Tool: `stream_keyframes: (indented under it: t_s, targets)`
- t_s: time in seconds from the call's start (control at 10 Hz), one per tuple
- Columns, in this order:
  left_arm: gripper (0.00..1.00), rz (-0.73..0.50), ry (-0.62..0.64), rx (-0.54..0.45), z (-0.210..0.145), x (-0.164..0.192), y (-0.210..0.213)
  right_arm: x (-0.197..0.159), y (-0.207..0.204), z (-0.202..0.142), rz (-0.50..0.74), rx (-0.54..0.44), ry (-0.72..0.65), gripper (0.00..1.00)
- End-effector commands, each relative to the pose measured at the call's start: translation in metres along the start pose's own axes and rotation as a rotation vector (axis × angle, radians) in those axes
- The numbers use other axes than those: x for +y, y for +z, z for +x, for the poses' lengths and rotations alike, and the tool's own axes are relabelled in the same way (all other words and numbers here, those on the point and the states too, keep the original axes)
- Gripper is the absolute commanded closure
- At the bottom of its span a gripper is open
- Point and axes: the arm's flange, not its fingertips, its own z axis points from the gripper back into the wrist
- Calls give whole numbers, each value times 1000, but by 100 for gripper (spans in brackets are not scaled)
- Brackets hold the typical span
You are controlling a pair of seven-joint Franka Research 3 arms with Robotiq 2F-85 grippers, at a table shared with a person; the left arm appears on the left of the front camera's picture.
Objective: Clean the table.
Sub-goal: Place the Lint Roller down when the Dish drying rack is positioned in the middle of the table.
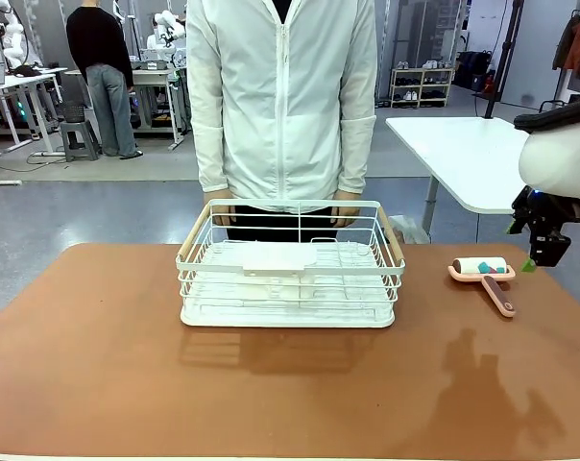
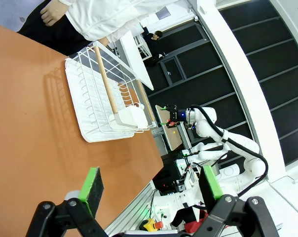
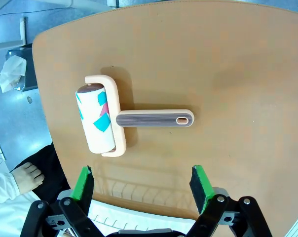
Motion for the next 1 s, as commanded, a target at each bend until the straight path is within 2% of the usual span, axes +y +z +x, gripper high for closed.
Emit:
stream_keyframes:
  t_s: [0.0, 0.9]
  targets:
    - [0, -18, -14, -10, -1, 0, 2, -1, 0, -2, 0, 1, 7, 0]
    - [0, -18, -14, -10, -1, 0, 2, -1, 0, -2, 0, 1, 7, 0]
